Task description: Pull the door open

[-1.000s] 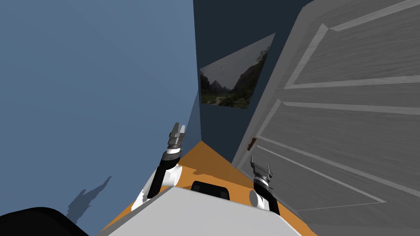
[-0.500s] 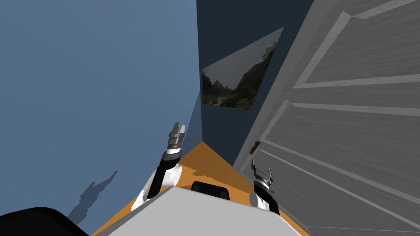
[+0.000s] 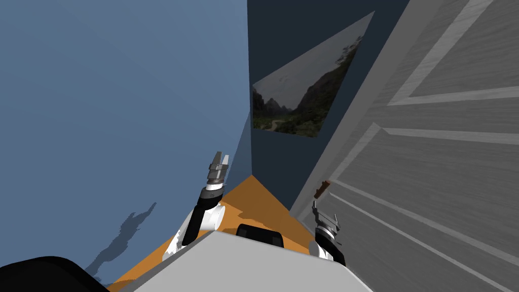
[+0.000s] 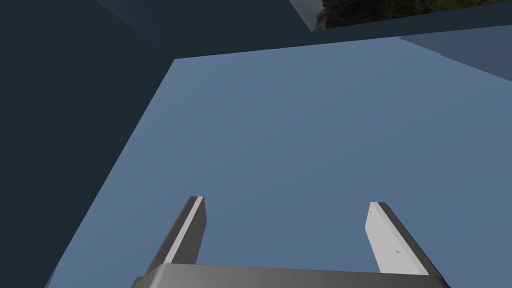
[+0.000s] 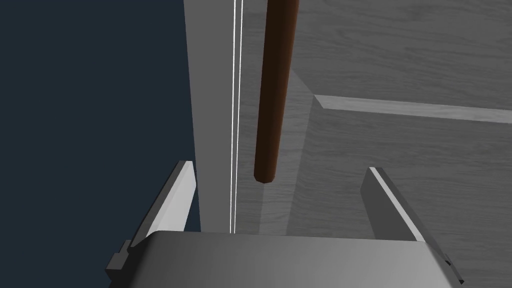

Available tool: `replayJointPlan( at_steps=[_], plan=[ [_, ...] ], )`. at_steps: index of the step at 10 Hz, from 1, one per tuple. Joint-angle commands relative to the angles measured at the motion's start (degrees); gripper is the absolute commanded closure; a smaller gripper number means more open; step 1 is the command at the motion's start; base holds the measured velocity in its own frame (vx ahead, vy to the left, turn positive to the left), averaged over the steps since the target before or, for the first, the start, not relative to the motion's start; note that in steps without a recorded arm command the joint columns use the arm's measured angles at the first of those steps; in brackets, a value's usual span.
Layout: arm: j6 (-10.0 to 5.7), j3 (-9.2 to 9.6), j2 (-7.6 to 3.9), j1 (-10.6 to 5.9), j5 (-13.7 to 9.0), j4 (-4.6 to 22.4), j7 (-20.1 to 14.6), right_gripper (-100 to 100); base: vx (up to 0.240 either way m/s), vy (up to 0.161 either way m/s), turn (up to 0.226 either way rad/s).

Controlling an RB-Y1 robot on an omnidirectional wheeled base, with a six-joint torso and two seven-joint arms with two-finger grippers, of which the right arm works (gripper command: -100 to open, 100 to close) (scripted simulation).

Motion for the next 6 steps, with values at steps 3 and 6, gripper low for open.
replayJointPlan(
  at_steps=[3,6],
  plan=[
    [-0.48,-0.25,-0.12,-0.72,-1.09,2.45,-1.88,-100,0.050,-0.058,0.075],
    [-1.55,0.36,-2.80,-0.13,-0.92,4.76,-5.83,-100,0.171,-0.034,-0.015]
  ],
)
